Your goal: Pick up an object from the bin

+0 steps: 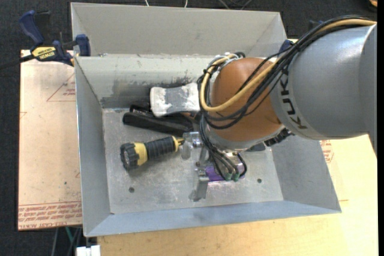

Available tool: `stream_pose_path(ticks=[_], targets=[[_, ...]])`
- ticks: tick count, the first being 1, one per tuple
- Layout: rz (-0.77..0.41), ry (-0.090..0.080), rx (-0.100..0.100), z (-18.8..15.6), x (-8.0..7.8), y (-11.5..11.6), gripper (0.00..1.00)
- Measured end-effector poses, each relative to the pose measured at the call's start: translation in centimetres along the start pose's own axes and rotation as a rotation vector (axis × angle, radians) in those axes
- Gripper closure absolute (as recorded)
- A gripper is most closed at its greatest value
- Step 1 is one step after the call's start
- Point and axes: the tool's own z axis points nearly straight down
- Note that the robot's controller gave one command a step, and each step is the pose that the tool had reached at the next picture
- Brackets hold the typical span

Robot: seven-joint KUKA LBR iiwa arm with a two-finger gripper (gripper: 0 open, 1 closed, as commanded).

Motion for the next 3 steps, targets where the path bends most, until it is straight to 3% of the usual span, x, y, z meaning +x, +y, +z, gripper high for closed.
stream_pose_path(ticks=[1, 2, 3], targets=[[0.004, -0.008, -0.001, -0.4, -0.2, -0.1, 0.0], [-0.28, -0.021, 0.001, 8.7, -8.3, 2.7, 0.0], [-0.336, -0.014, -0.001, 3.1, -8.1, 5.3, 0.0]])
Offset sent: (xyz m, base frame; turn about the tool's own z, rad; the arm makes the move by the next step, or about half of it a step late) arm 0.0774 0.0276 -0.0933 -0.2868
